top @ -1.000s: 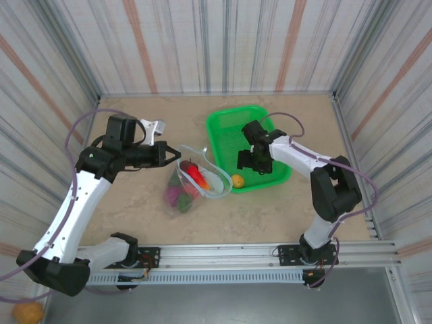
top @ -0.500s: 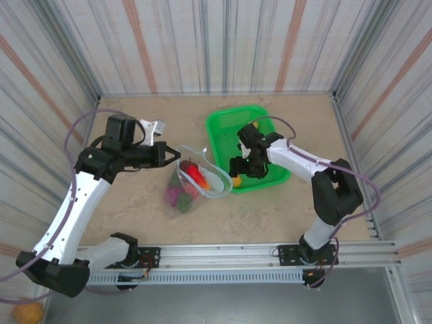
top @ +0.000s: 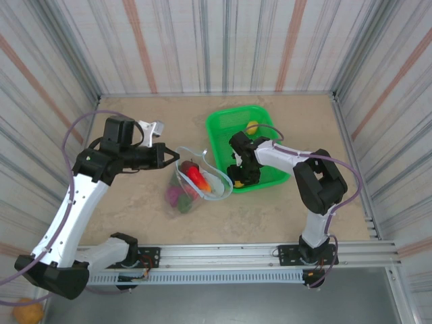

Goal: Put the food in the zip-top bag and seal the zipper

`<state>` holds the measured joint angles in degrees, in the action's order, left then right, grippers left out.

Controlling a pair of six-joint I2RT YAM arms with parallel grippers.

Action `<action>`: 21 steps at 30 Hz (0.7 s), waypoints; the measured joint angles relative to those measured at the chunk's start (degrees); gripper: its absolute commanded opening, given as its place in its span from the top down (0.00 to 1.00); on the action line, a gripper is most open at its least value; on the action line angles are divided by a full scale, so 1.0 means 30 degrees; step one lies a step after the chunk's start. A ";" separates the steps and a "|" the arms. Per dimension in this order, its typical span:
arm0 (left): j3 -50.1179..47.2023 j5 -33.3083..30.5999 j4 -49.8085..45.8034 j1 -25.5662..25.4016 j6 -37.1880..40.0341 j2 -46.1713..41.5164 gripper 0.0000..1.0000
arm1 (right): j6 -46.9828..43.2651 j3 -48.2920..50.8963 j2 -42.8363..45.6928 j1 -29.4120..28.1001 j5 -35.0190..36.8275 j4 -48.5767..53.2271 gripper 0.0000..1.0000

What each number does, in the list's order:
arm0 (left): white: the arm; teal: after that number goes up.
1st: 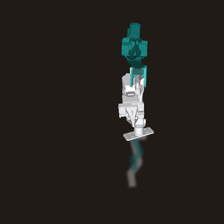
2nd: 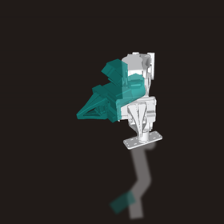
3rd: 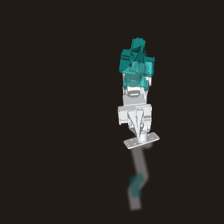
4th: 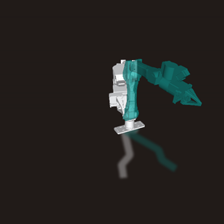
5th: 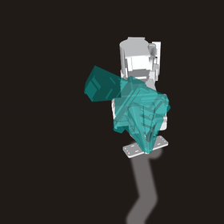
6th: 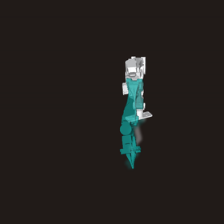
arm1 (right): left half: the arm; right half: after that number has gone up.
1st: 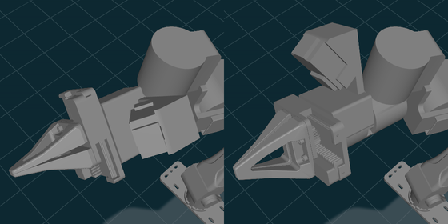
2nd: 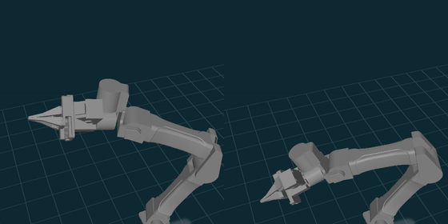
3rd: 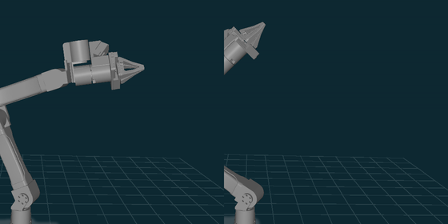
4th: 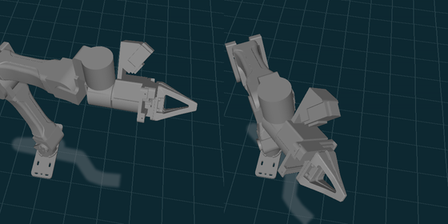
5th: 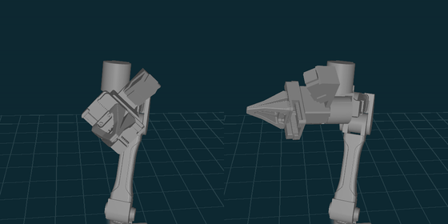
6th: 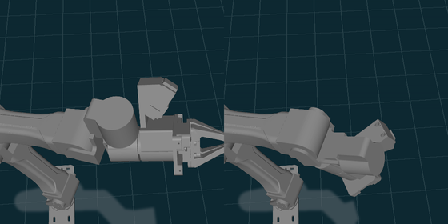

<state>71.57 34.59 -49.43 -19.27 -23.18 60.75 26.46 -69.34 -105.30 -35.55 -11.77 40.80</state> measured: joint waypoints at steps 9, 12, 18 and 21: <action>0.0000 0.0000 -0.0015 0.0000 -0.0007 -0.0007 1.00 | -0.0051 -0.0022 0.0954 0.0342 0.0488 -0.0102 0.45; 0.0000 0.0000 -0.0015 0.0000 -0.0007 -0.0007 1.00 | -0.0080 -0.0022 0.1392 0.0634 0.0495 -0.0117 0.51; 0.0000 0.0007 -0.0015 0.0000 -0.0022 -0.0007 1.00 | -0.0153 -0.0146 0.2805 0.0714 0.1005 0.0430 0.50; 0.0000 0.0044 -0.0007 0.0000 -0.0102 -0.0007 1.00 | -0.0364 -0.0656 0.4575 0.0707 0.1413 0.1086 0.50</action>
<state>71.57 34.72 -49.45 -19.27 -23.49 60.73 25.36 -71.31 -91.57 -33.43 -7.53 44.05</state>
